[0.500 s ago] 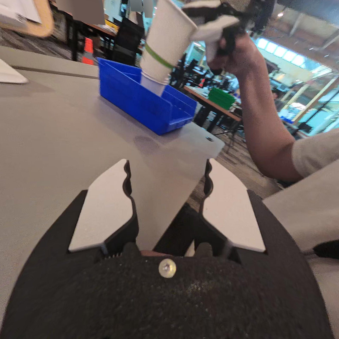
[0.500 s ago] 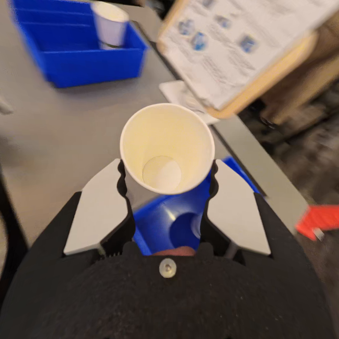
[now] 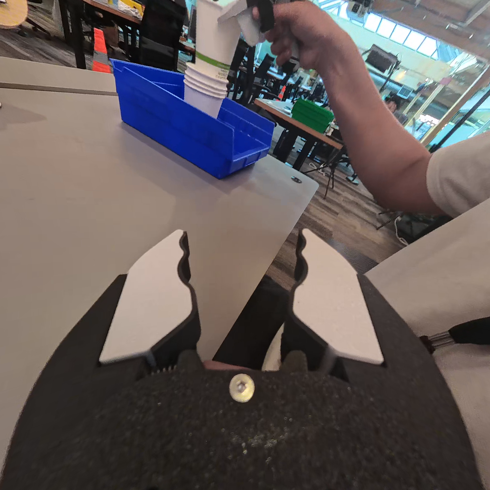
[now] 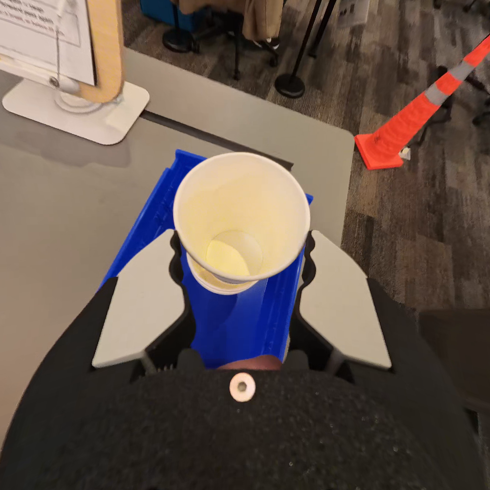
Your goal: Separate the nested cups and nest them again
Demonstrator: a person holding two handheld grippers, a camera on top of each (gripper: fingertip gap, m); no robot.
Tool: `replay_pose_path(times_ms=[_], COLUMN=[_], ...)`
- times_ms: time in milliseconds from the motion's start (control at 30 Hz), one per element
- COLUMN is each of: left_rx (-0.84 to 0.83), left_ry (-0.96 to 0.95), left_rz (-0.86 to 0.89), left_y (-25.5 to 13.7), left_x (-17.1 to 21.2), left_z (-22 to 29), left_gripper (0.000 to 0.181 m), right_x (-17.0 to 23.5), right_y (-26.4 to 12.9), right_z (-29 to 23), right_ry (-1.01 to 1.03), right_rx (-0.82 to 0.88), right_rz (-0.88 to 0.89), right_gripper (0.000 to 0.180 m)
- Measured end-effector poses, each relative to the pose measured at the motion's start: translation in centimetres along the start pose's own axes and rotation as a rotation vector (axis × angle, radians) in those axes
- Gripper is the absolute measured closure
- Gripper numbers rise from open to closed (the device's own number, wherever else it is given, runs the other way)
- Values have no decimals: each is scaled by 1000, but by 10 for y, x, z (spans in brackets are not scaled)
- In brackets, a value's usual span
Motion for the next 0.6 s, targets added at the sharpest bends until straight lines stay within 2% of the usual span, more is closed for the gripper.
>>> replay_pose_path(times_ms=[600], left_rx=[-34], left_ry=[58], left_rz=[-99], left_y=[13], left_x=[13], left_z=[2], left_gripper=[103], right_x=[42], right_y=[47], right_z=[-15], right_ry=[-12], right_rx=[-76], right_rz=[-166], right_gripper=[90])
Point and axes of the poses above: each gripper's, where its closed fingertips meet, y out along the fingers, x out of its underside, z = x × y across the jaws, the point moved 10 cm from there along -y, back along the fingers, and after that the axes turned 10 degrees about -y, right-handed, at the moved point
